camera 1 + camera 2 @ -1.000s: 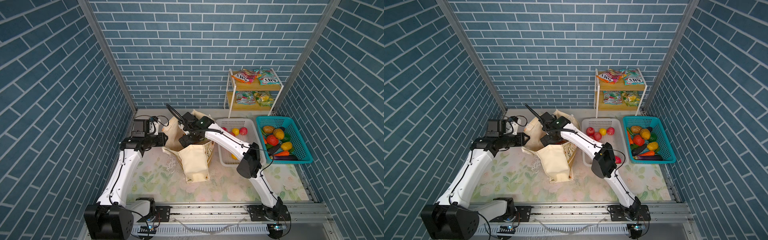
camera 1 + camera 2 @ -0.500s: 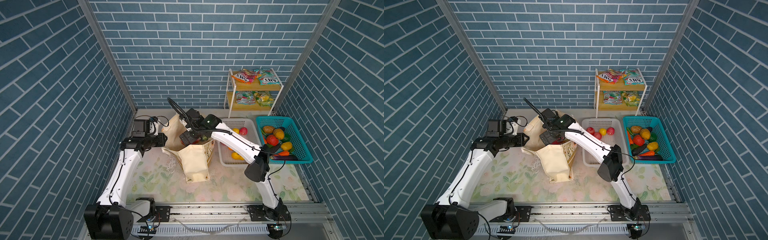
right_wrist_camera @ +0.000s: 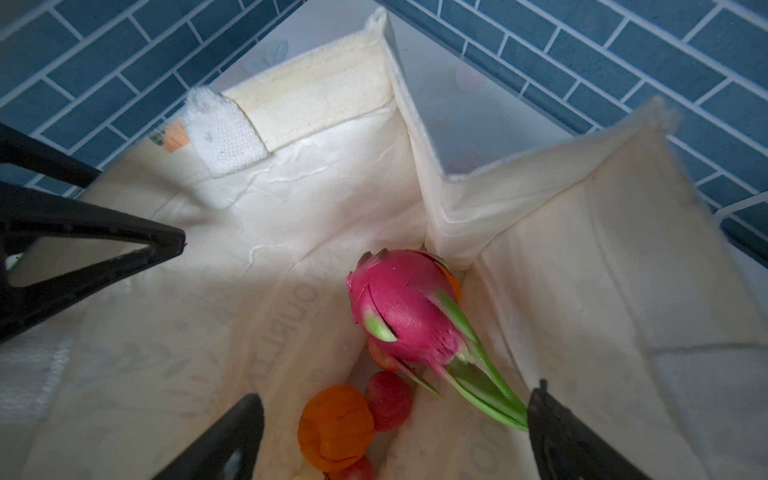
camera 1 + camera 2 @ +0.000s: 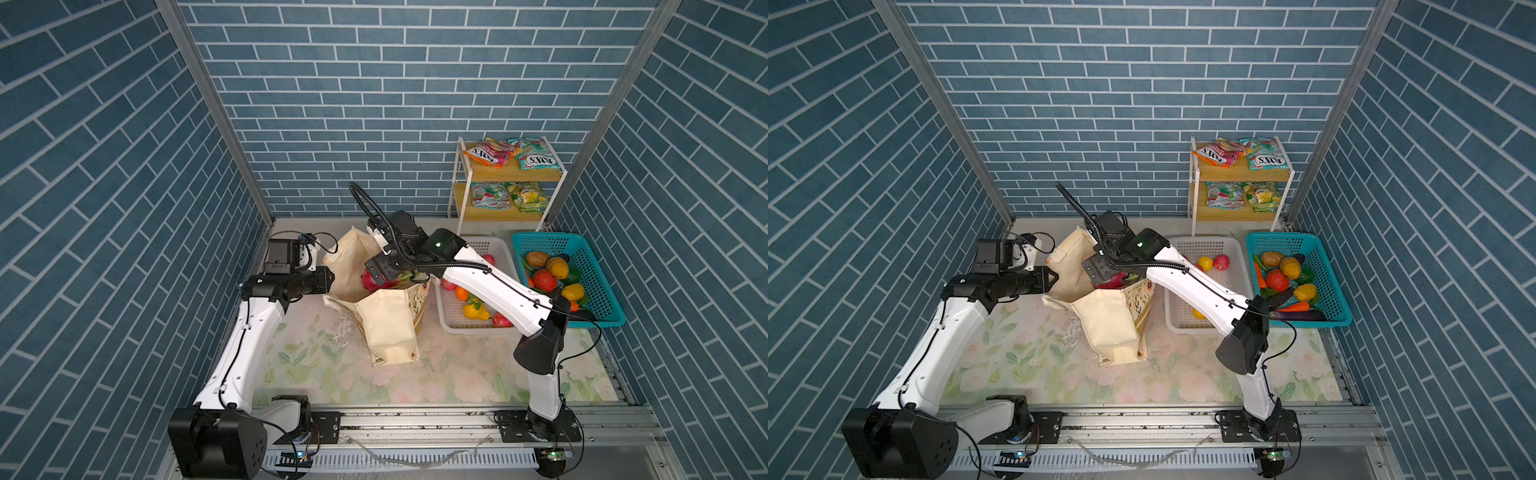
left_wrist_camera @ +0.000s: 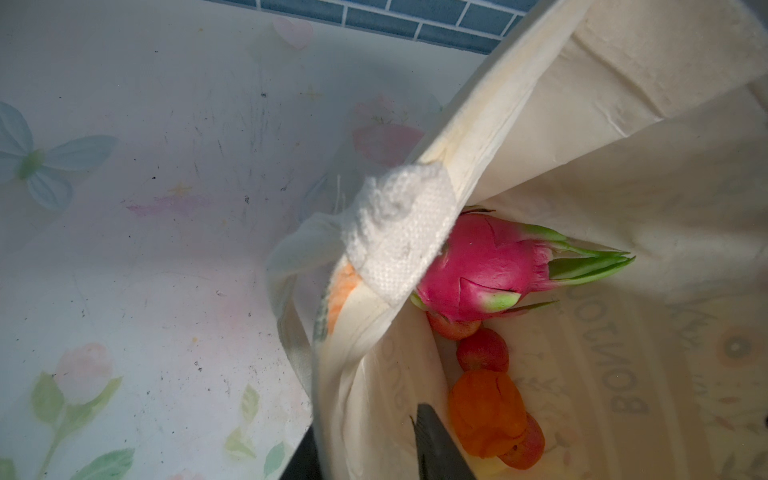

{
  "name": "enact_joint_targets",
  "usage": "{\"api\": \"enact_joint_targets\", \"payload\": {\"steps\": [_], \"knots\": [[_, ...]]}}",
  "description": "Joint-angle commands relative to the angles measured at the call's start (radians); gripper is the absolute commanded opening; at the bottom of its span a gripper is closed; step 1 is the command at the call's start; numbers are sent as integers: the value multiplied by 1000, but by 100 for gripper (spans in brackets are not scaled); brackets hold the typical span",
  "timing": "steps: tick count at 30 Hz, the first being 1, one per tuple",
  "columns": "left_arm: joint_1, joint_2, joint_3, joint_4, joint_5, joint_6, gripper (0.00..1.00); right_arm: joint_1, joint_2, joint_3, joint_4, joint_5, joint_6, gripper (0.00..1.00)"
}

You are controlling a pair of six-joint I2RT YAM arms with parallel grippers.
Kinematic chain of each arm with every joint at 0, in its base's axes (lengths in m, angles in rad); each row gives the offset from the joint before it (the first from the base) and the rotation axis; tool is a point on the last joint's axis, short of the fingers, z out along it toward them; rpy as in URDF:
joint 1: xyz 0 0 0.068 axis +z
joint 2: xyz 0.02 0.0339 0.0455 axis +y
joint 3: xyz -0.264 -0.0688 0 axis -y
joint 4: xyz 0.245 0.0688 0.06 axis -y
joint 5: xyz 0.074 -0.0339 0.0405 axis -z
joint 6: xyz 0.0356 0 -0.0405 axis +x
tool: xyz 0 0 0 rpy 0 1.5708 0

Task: Place the food into the grocery bag and tie it
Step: 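Move the right gripper back over the teal vegetable basket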

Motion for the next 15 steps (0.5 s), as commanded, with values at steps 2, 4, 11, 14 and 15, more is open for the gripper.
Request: {"api": "enact_joint_targets", "payload": {"steps": [2,4,11,14,15], "knots": [[-5,-1,-10,-7,4,7,36,7,-63,-7,44,55,-5,99],[-5,2,-7,-8,4,9,36,6,-78,-10,51,89,-14,99],[-5,1,-8,-10,2,10,36,4,-196,-168,206,257,-72,99],[-5,7,-8,-11,-1,10,36,-18,-249,-226,256,298,-93,99],[-5,9,-7,-13,-2,10,37,-36,-266,-236,251,307,-89,99]]}}
